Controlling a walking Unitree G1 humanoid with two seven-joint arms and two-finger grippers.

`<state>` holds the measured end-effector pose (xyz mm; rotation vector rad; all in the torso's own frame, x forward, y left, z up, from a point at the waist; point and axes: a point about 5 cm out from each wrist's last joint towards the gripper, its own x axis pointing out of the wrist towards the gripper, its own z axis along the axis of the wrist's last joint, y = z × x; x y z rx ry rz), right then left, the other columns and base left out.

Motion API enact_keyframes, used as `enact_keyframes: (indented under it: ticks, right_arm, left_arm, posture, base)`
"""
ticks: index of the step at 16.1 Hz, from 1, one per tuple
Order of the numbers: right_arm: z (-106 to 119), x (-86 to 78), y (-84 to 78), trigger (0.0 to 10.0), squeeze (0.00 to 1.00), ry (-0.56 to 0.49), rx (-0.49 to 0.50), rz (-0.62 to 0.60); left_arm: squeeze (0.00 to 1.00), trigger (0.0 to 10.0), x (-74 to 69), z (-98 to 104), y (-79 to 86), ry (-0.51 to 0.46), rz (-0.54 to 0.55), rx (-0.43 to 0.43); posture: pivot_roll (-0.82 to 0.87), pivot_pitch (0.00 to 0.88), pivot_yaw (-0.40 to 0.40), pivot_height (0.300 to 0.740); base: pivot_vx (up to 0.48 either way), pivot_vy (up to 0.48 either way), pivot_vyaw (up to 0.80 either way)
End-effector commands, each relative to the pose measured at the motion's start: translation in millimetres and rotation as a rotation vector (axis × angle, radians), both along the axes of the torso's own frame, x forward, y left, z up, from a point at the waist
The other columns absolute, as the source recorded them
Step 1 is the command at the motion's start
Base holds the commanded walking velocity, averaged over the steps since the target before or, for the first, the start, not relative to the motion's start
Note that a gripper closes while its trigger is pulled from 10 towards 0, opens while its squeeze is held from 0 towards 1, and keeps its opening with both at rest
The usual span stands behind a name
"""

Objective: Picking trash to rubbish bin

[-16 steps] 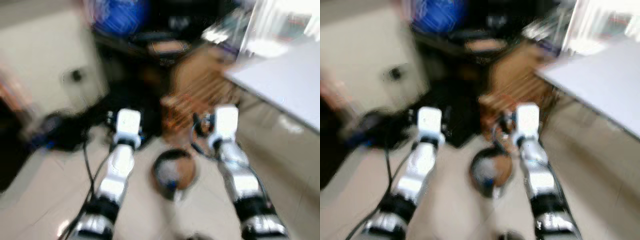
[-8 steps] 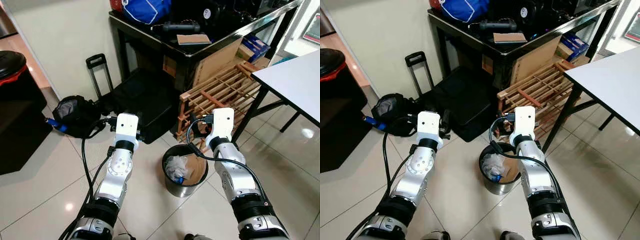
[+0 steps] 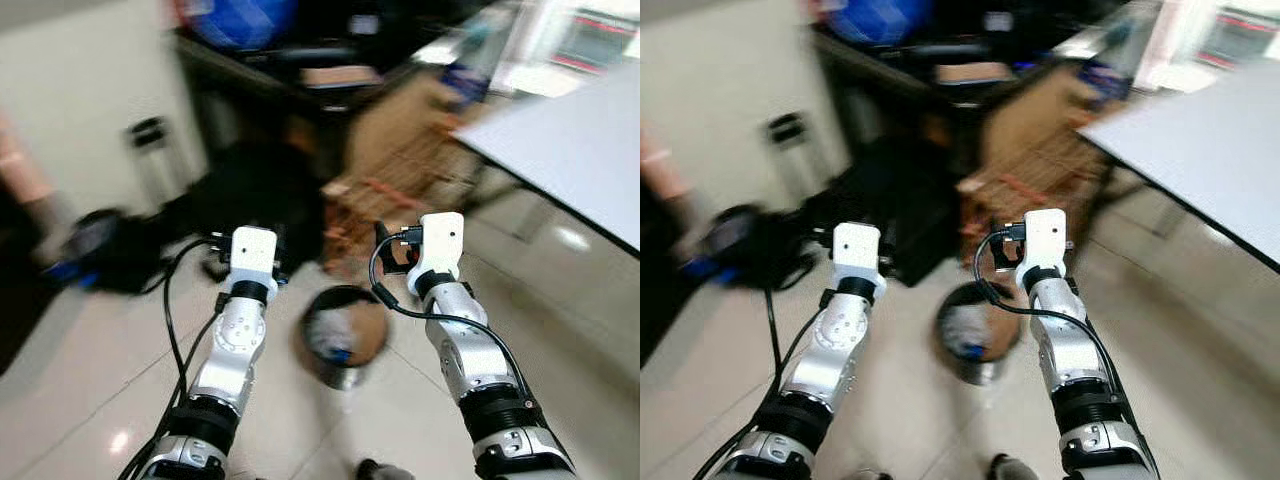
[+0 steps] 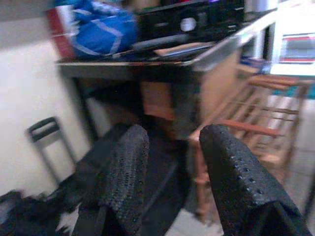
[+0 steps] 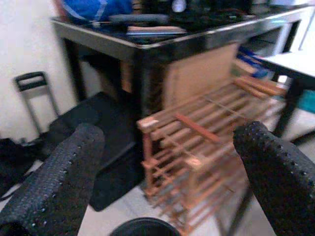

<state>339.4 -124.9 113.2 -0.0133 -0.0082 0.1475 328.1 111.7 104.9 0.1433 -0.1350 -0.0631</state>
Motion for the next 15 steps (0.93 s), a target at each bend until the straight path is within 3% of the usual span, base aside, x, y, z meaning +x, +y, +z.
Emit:
enact_keyframes:
  ticks: [1,12,15]
  right_arm:
    - [-1.6,-0.5,0.3,10.0,0.00,0.014,0.000,0.003]
    - [1.2,3.1,-0.7,10.0,0.00,0.008,-0.002,-0.011]
    - [1.0,2.1,-1.5,10.0,0.00,-0.003,0.007,-0.020]
  left_arm:
    - [0.00,10.0,-0.1,1.9,1.1,-0.006,-0.002,0.000]
    - [0.00,10.0,4.7,5.8,5.0,-0.011,0.005,0.008]
    - [0.00,10.0,5.7,6.6,6.6,-0.012,0.009,0.008]
  posture:
    - [-0.06,0.082,0.029,0.740]
    - [-0.05,0.107,0.037,0.740]
    - [-0.04,0.109,0.039,0.740]
  base:
    - [0.000,0.000,-0.79]
    - [0.000,0.000,-0.78]
    - [0.000,0.000,0.00]
